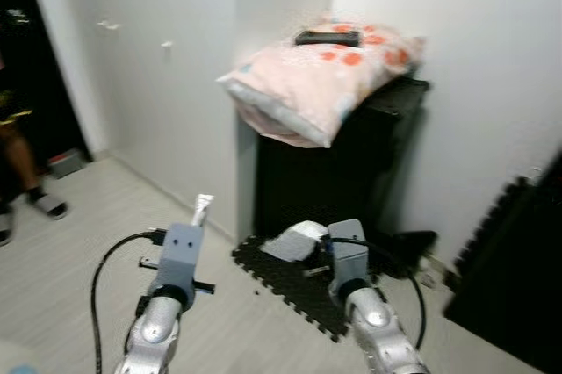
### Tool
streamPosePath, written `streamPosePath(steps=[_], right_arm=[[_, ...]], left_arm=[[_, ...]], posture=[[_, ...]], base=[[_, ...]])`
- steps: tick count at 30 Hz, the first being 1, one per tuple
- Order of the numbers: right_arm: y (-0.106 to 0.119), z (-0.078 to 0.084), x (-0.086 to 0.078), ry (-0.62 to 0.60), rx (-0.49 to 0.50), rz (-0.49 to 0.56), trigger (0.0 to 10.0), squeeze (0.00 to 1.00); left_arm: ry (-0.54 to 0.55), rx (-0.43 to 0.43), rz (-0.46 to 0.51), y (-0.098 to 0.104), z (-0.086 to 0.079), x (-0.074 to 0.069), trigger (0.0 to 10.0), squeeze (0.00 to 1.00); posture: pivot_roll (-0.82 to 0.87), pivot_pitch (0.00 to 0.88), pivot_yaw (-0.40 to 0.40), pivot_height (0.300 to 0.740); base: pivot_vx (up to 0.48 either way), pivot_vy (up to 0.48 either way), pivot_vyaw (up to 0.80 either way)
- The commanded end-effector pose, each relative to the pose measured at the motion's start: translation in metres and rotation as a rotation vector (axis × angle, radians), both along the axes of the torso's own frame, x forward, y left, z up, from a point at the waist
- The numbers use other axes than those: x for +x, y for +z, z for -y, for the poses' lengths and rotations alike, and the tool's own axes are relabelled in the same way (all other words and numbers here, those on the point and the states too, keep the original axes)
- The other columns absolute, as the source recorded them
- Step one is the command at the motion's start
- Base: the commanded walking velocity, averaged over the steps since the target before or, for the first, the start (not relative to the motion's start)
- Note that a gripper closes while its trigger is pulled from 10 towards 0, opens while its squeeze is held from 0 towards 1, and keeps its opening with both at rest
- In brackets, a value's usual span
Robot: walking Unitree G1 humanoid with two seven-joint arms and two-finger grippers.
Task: Clean up the room
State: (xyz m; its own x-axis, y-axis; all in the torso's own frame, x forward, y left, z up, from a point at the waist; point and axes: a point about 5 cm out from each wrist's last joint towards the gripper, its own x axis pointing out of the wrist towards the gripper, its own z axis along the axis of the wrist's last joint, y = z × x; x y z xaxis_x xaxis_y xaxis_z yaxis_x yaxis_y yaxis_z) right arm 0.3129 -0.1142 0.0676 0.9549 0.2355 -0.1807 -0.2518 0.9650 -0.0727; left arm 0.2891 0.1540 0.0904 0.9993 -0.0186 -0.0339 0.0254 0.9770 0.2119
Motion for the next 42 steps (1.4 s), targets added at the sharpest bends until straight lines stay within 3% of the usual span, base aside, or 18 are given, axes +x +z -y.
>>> streamPosePath(steps=[1, 13, 21, 23, 29, 42], right_arm=[[-0.002, 0.006, -0.001, -0.017, -0.002, -0.006, 10.0, 0.0], [-0.005, 0.008, -0.002, -0.033, -0.005, -0.014, 10.0, 0.0], [-0.013, 0.034, 0.001, -0.188, -0.026, -0.044, 10.0, 0.0], [-0.015, 0.047, 0.002, -0.226, -0.035, -0.054, 10.0, 0.0], [-0.017, 0.057, 0.0, -0.248, -0.048, -0.063, 10.0, 0.0], [-0.021, 0.056, -0.002, -0.281, -0.036, -0.066, 10.0, 0.0]], left_arm=[[-0.009, -0.001, -0.007, -0.002, 0.002, -0.001, 10.0, 0.0], [0.011, -0.007, -0.013, -0.004, -0.002, 0.0, 10.0, 0.0], [0.069, -0.034, -0.024, -0.011, -0.017, -0.005, 10.0, 0.0], [0.088, -0.042, -0.016, -0.013, -0.024, -0.009, 10.0, 0.0], [0.108, -0.059, -0.013, -0.015, -0.028, -0.012, 10.0, 0.0], [0.109, -0.083, -0.058, -0.02, -0.026, -0.01, 10.0, 0.0]], posture=[[0.04, 0.031, -0.005, 0.694], [0.04, 0.037, 0.001, 0.694], [0.04, 0.043, -0.007, 0.694], [0.04, 0.045, -0.015, 0.694], [0.04, 0.047, -0.014, 0.694], [0.03, 0.045, -0.003, 0.694]], base=[[0.0, 0.0, -0.8], [0.0, 0.0, -0.8], [0.0, 0.0, -0.8], [0.0, 0.0, -0.8], [0.0, 0.0, -0.8], [0.0, 0.0, -0.8]])
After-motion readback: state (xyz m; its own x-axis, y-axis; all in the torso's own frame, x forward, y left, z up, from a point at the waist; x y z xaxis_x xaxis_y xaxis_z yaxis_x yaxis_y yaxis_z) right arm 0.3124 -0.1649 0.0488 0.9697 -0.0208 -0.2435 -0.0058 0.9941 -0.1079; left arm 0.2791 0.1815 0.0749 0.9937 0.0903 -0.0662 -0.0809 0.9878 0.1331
